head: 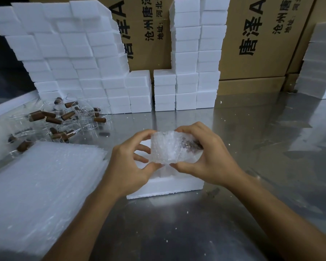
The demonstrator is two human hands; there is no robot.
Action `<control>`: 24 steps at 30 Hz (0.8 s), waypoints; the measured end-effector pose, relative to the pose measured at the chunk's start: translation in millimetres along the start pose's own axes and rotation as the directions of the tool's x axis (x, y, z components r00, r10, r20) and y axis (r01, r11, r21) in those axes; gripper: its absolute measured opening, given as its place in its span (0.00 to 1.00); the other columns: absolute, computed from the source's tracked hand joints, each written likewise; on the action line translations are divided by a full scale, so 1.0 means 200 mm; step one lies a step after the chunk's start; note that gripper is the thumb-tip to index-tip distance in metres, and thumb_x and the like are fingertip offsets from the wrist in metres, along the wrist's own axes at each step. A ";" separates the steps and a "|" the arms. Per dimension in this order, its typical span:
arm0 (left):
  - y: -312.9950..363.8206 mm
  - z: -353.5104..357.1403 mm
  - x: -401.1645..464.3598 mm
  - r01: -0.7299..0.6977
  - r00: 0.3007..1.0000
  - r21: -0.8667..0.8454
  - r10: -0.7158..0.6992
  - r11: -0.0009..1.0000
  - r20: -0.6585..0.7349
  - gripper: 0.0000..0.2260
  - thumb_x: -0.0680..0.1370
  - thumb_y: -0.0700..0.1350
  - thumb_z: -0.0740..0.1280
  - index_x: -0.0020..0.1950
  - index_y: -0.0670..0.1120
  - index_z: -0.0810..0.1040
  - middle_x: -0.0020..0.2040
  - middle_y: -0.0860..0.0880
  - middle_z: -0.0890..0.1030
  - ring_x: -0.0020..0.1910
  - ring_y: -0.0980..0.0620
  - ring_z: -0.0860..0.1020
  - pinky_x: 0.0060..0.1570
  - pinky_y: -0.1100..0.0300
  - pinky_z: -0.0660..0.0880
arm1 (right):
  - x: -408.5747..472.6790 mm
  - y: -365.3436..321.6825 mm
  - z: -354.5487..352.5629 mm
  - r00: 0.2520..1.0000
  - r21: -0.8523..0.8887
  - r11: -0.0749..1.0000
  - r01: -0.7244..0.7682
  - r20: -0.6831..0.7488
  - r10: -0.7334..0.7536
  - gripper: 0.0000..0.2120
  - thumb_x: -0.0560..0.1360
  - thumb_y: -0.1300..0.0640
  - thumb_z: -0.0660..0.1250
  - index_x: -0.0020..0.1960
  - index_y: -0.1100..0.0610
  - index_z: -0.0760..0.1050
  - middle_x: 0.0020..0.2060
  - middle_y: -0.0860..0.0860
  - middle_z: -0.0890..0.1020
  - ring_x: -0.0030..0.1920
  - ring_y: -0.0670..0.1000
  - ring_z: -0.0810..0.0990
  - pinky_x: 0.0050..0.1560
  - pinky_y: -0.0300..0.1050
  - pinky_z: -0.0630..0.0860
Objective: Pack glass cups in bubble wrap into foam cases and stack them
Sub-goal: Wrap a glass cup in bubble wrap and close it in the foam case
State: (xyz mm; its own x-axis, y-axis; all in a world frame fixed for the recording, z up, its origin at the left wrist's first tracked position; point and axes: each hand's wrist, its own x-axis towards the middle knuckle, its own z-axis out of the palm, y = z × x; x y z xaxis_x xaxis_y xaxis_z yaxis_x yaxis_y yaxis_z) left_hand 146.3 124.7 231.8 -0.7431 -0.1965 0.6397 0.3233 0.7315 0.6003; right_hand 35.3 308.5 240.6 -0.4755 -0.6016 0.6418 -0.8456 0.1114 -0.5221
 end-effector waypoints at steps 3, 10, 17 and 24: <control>0.01 -0.01 0.01 0.086 0.995 -0.098 -0.091 0.991 -0.044 0.28 0.64 0.55 0.81 0.60 0.64 0.73 0.56 0.64 0.79 0.48 0.57 0.82 0.39 0.64 0.81 | 0.00 -0.01 0.01 0.996 0.096 0.993 -0.070 -0.051 0.075 0.34 0.64 0.54 0.82 0.67 0.50 0.73 0.52 0.45 0.77 0.47 0.43 0.78 0.43 0.34 0.76; 0.02 0.00 0.03 0.289 0.950 -0.392 -0.311 0.873 0.009 0.22 0.60 0.59 0.76 0.50 0.52 0.81 0.44 0.52 0.85 0.36 0.51 0.83 0.32 0.59 0.79 | 0.01 -0.04 0.04 0.936 0.540 0.787 -0.300 0.008 0.351 0.29 0.63 0.49 0.79 0.62 0.53 0.76 0.36 0.39 0.82 0.34 0.42 0.79 0.39 0.34 0.76; -0.01 -0.02 0.02 0.273 0.957 -0.344 -0.292 0.899 -0.003 0.24 0.61 0.54 0.80 0.54 0.57 0.79 0.52 0.56 0.83 0.40 0.51 0.83 0.39 0.59 0.80 | 0.05 -0.02 0.01 0.792 0.781 0.437 -0.447 0.118 0.599 0.11 0.79 0.55 0.66 0.58 0.59 0.78 0.38 0.50 0.82 0.30 0.50 0.79 0.40 0.44 0.76; -0.02 -0.01 0.02 0.170 0.984 -0.245 -0.176 0.955 -0.005 0.32 0.66 0.39 0.81 0.57 0.68 0.74 0.55 0.67 0.77 0.45 0.52 0.84 0.40 0.58 0.82 | 0.04 0.00 -0.01 0.766 0.790 0.389 -0.474 0.153 0.624 0.03 0.77 0.58 0.70 0.47 0.57 0.79 0.34 0.52 0.82 0.31 0.47 0.80 0.37 0.38 0.79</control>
State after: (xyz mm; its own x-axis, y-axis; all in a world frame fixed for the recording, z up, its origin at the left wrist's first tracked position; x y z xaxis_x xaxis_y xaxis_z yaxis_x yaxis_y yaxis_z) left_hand 143.0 119.8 233.3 -0.7855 -0.3259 0.5261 0.3257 0.5051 0.7992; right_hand 30.8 304.2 246.6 -0.8552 -0.5121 0.0800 0.0884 -0.2963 -0.9510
